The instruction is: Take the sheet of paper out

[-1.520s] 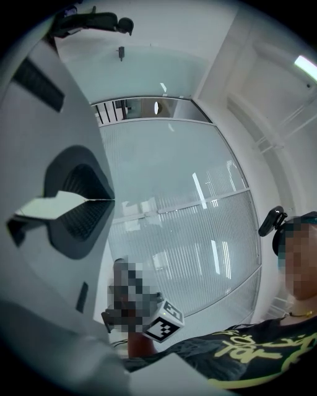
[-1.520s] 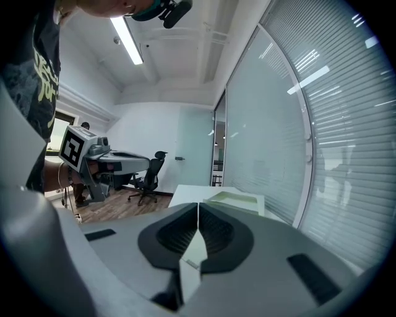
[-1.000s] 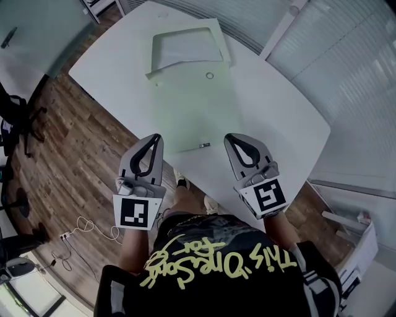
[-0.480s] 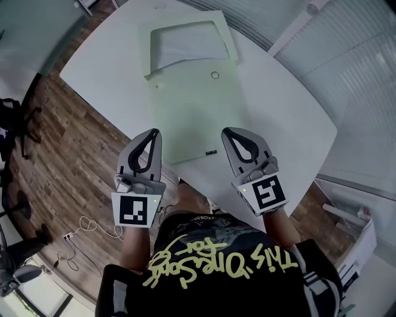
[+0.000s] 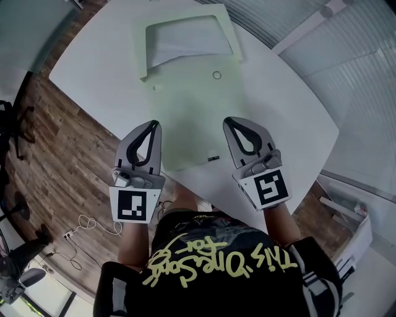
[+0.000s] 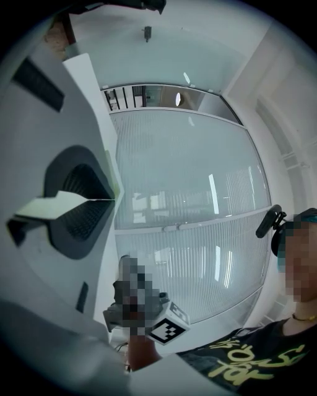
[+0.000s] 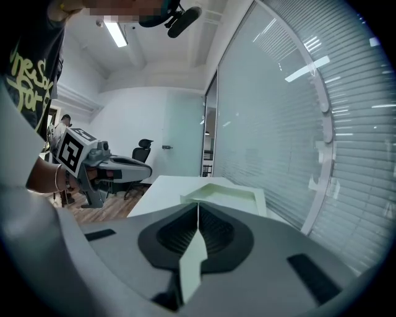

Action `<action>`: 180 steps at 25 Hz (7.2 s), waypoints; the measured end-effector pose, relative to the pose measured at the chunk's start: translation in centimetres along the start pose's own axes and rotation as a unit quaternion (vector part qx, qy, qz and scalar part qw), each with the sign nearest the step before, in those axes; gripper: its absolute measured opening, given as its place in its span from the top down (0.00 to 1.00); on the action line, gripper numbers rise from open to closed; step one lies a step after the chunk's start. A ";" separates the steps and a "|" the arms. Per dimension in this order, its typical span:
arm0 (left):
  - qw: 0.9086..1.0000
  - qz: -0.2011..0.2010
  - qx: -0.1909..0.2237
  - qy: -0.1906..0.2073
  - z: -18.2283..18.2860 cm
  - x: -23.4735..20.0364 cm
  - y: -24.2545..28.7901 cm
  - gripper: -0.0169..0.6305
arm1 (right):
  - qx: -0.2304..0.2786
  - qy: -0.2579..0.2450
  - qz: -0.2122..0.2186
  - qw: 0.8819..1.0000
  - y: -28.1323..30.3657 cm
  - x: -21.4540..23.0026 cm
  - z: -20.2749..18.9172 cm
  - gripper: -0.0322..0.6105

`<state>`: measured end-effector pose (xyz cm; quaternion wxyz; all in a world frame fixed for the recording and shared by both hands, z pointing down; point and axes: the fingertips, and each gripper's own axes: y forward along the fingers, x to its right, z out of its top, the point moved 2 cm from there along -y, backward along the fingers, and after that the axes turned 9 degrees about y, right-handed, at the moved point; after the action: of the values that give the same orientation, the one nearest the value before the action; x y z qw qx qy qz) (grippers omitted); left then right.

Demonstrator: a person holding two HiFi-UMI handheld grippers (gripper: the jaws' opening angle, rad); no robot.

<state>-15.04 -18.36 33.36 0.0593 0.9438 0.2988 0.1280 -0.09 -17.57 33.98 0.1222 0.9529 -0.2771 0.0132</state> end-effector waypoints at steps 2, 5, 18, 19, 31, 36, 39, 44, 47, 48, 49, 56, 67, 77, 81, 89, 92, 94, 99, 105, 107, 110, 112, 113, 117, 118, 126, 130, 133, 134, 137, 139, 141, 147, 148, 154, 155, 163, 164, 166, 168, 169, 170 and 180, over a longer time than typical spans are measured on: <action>1.000 -0.003 -0.002 0.002 -0.2 -0.7 0.6 0.96 | 0.000 0.003 -0.004 1.000 0.8 0.2 0.1 0.94; 1.000 -0.010 -0.002 0.006 -0.2 -1.8 1.5 0.96 | 0.003 0.009 -0.012 1.000 1.9 0.6 0.4 0.94; 0.998 -0.054 0.001 0.018 -0.3 -5.2 5.0 0.96 | 0.011 0.012 -0.053 0.998 5.9 1.9 1.5 0.94; 0.998 -0.057 0.001 0.018 -0.4 -5.4 5.3 0.96 | 0.011 0.012 -0.056 0.998 6.2 2.1 1.6 0.94; 0.996 -0.082 0.015 0.034 0.2 -6.4 6.8 0.96 | 0.022 -0.004 -0.074 0.997 6.8 2.4 2.7 0.94; 0.996 -0.083 0.020 0.040 0.5 -5.7 6.8 0.96 | 0.020 -0.014 -0.066 0.998 6.4 2.4 2.7 0.94; 0.995 -0.087 0.010 0.049 0.1 -5.3 6.9 0.96 | 0.015 -0.021 -0.066 0.997 6.5 2.9 2.7 0.94; 0.994 -0.083 0.001 0.076 -0.3 -5.3 7.5 0.96 | -0.044 -0.114 -0.048 0.991 6.6 3.6 1.6 0.94; 0.980 -0.101 -0.002 0.171 -0.2 -5.3 8.0 0.96 | -0.084 -0.168 -0.040 0.981 6.7 4.3 0.9 0.94; 0.977 -0.100 -0.005 0.189 -0.2 -5.4 8.3 0.96 | -0.087 -0.174 -0.042 0.980 6.9 4.6 0.9 0.94; 0.975 -0.096 -0.008 0.199 -0.2 -5.5 8.5 0.96 | -0.091 -0.180 -0.043 0.978 7.1 4.9 0.9 0.94; 0.968 -0.080 -0.039 0.233 -1.3 -5.6 10.1 0.95 | -0.115 -0.241 -0.029 0.963 8.9 6.3 -0.9 0.93; 0.948 -0.085 -0.103 0.289 -4.2 -5.1 12.0 0.82 | -0.142 -0.309 -0.022 0.940 12.1 8.8 -3.3 0.79; 0.918 -0.067 -0.144 0.364 -6.3 -5.0 14.9 0.75 | -0.163 -0.429 -0.035 0.888 15.4 10.2 -5.8 0.72; 0.907 -0.065 -0.163 0.383 -7.2 -5.0 16.1 0.73 | -0.168 -0.457 -0.044 0.872 16.4 10.9 -6.6 0.71; 0.898 -0.043 -0.182 0.399 -7.5 -5.7 18.0 0.73 | -0.158 -0.480 -0.055 0.861 18.1 11.8 -6.2 0.71; 0.898 -0.038 -0.185 0.397 -7.6 -6.0 18.4 0.73 | -0.159 -0.487 -0.056 0.857 18.7 12.0 -6.5 0.71; 0.898 -0.038 -0.185 0.398 -7.6 -6.1 18.5 0.73 | -0.158 -0.490 -0.059 0.855 18.9 12.1 -6.6 0.71; 0.895 -0.041 -0.183 0.404 -7.3 -6.1 18.7 0.85 | -0.156 -0.490 -0.065 0.855 19.2 12.2 -6.4 0.71; 0.891 -0.046 -0.185 0.412 -8.6 -5.4 18.8 0.92 | -0.142 -0.504 -0.073 0.849 19.3 12.1 -7.2 0.90; 0.891 -0.046 -0.184 0.412 -8.2 -5.6 19.0 0.94 | -0.143 -0.509 -0.071 0.846 19.4 12.2 -7.0 0.92; 0.892 -0.048 -0.184 0.410 -7.8 -5.7 19.1 0.95 | -0.145 -0.512 -0.071 0.844 19.4 12.3 -6.6 0.93; 0.892 -0.051 -0.183 0.411 -7.8 -5.5 18.9 0.95 | -0.147 -0.511 -0.074 0.844 19.2 12.2 -6.5 0.93; 0.891 -0.053 -0.184 0.411 -7.8 -5.4 18.8 0.95 | -0.148 -0.511 -0.074 0.843 19.1 12.1 -6.5 0.93; 0.891 -0.058 -0.183 0.411 -7.7 -5.1 18.5 0.95 | -0.150 -0.509 -0.076 0.844 18.5 11.9 -6.5 0.93; 0.891 -0.059 -0.183 0.412 -7.7 -5.0 18.5 0.96 | -0.152 -0.509 -0.075 0.844 18.3 11.9 -6.5 0.93; 0.891 -0.060 -0.188 0.409 -7.9 -4.8 18.2 0.96 | -0.154 -0.512 -0.069 0.842 18.0 11.6 -7.3 0.93; 0.889 -0.065 -0.192 0.410 -8.1 -4.3 17.5 0.96 | -0.152 -0.509 -0.071 0.845 17.6 11.4 -7.4 0.94; 0.889 -0.065 -0.193 0.410 -8.0 -4.1 17.3 0.96 | -0.148 -0.507 -0.071 0.846 17.4 11.3 -7.2 0.94; 0.889 -0.064 -0.194 0.410 -7.9 -4.1 17.2 0.96 | -0.148 -0.507 -0.070 0.846 17.3 11.2 -7.1 0.94; 0.890 -0.063 -0.195 0.407 -7.8 -3.7 16.8 0.96 | -0.150 -0.508 -0.066 0.846 16.8 11.1 -7.1 0.94; 0.891 -0.064 -0.194 0.406 -7.7 -3.4 16.4 0.96 | -0.151 -0.507 -0.065 0.846 16.4 10.9 -7.2 0.94; 0.891 -0.064 -0.193 0.406 -7.7 -3.1 16.2 0.96 | -0.151 -0.507 -0.064 0.846 16.0 10.8 -7.3 0.94; 0.891 -0.065 -0.195 0.404 -8.0 -2.2 15.8 0.96 | -0.155 -0.506 -0.061 0.847 15.1 10.7 -8.3 0.94; 0.892 -0.065 -0.195 0.403 -8.0 -2.2 15.8 0.96 | -0.155 -0.505 -0.060 0.847 15.1 10.7 -8.3 0.94; 0.892 -0.064 -0.200 0.401 -8.3 -1.8 15.2 0.96 | -0.155 -0.503 -0.057 0.848 14.6 10.2 -8.4 0.94; 0.892 -0.065 -0.201 0.401 -8.3 -1.7 15.0 0.96 | -0.156 -0.503 -0.056 0.848 14.4 10.1 -8.5 0.94; 0.894 -0.057 -0.202 0.396 -8.0 -0.9 14.2 0.96 | -0.154 -0.503 -0.047 0.849 13.0 9.6 -9.0 0.94; 0.894 -0.057 -0.202 0.396 -8.0 -0.7 14.0 0.96 | -0.155 -0.503 -0.046 0.849 12.7 9.5 -9.1 0.94; 0.894 -0.056 -0.203 0.395 -8.0 -0.3 13.6 0.96 | -0.155 -0.502 -0.045 0.850 12.4 9.4 -9.1 0.94; 0.895 -0.055 -0.204 0.392 -8.0 0.0 13.2 0.96 | -0.154 -0.501 -0.045 0.851 12.1 9.2 -9.1 0.94; 0.896 -0.054 -0.205 0.391 -8.0 0.1 13.0 0.96 | -0.153 -0.501 -0.044 0.851 12.0 9.1 -9.0 0.94; 0.896 -0.054 -0.205 0.390 -8.0 0.1 12.8 0.96 | -0.153 -0.502 -0.043 0.850 11.9 9.0 -9.0 0.94; 0.898 -0.049 -0.212 0.383 -8.3 1.3 11.2 0.96 | -0.152 -0.496 -0.037 0.854 10.4 7.9 -9.5 0.94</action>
<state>-10.22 -26.42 43.70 0.1451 0.7709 0.3102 0.5370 1.46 -27.95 46.26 0.1120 0.8118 -0.2643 -0.5084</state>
